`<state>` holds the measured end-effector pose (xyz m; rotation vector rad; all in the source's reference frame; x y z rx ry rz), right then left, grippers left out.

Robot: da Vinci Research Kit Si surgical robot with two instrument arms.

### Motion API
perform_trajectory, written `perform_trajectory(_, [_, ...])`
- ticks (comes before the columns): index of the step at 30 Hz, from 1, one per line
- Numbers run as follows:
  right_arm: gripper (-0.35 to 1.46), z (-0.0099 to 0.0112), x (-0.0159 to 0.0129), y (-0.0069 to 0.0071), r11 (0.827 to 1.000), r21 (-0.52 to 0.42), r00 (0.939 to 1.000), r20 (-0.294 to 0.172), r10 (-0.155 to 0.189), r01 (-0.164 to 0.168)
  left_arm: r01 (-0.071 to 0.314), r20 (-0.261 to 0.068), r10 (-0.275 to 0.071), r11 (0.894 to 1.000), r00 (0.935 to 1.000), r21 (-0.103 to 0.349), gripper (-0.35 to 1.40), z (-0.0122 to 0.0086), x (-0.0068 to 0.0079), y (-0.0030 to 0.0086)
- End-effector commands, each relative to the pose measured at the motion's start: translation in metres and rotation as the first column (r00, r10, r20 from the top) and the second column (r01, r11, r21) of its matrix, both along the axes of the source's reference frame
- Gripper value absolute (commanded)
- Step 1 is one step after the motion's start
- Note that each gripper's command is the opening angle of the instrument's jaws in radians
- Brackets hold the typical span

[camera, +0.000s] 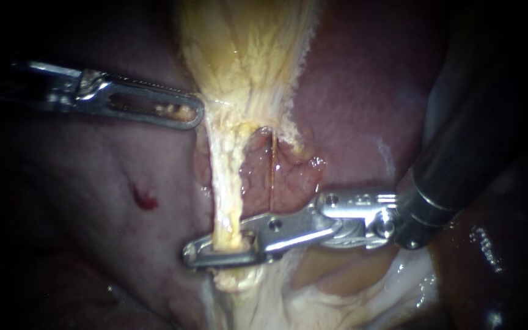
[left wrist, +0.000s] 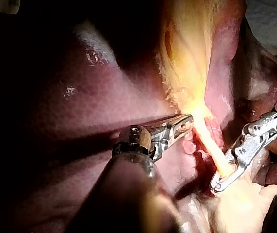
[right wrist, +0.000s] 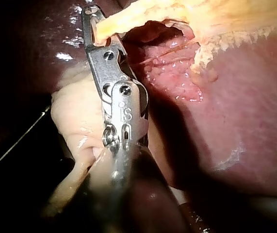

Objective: Clipping first clip left tube

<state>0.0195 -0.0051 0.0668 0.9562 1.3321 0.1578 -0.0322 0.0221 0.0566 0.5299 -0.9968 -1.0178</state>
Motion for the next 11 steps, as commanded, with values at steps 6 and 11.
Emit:
perform_trajectory(6, [-0.35,0.0001,0.0,-0.0001,1.0,-0.001,1.0,0.0,0.0,0.0,-0.001,0.0,0.001,1.0,1.0,0.0,-0.35,0.0,0.0,0.0])
perform_trajectory(11, [-0.35,0.0001,0.0,-0.0001,1.0,-0.001,1.0,0.0,0.0,0.0,-0.001,0.0,0.001,1.0,1.0,0.0,-0.35,0.0,0.0,0.0])
